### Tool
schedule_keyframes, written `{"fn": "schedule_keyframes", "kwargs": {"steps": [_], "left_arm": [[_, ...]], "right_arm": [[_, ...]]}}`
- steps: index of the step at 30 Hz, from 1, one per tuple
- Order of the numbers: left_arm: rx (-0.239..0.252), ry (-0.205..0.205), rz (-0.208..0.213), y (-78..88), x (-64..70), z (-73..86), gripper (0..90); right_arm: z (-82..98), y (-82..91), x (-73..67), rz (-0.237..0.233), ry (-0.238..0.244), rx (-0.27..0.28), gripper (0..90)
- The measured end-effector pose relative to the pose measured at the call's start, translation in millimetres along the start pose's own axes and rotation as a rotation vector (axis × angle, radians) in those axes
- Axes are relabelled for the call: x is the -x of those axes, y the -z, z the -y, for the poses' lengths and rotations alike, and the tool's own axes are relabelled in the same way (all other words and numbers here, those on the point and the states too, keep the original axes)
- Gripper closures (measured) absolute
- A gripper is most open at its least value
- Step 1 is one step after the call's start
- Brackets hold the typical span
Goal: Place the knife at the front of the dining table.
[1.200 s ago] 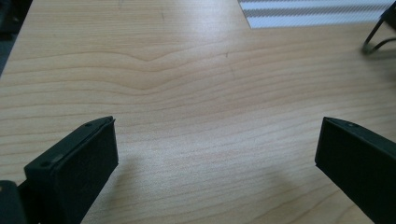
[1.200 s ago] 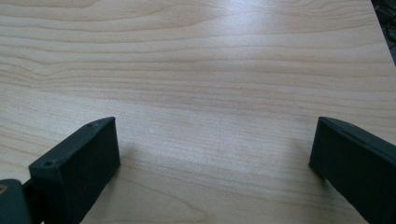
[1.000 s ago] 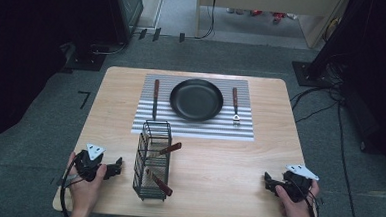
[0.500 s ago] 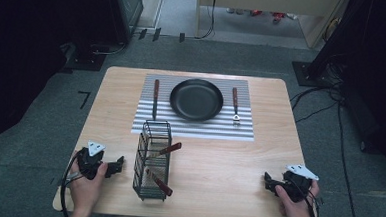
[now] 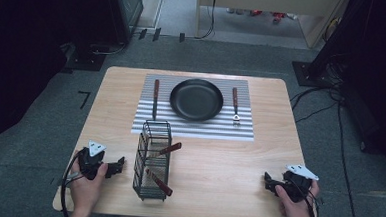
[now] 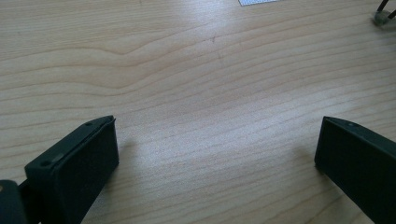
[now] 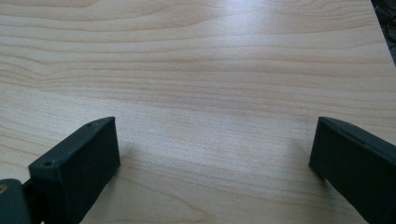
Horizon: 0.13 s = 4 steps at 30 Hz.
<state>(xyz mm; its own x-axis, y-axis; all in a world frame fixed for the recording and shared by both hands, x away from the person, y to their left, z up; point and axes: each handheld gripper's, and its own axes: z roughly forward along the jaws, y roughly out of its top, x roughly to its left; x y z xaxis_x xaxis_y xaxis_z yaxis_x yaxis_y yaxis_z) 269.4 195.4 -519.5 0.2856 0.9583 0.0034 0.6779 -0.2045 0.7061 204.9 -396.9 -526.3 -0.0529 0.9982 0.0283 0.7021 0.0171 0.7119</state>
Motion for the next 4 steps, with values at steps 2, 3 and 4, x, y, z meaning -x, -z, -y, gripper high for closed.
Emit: {"fn": "schedule_keyframes", "kwargs": {"steps": [2,3,4], "left_arm": [[0.000,0.000,0.000,0.0,0.0,0.0,0.0],[0.000,0.000,0.000,0.0,0.0,0.0,0.0],[0.000,0.000,0.000,0.0,0.0,0.0,0.0]], "right_arm": [[0.0,0.0,0.0,0.000,0.000,0.000,1.1],[0.0,0.0,0.0,0.000,0.000,0.000,1.0],[0.0,0.0,0.0,0.000,0.000,0.000,1.0]]}}
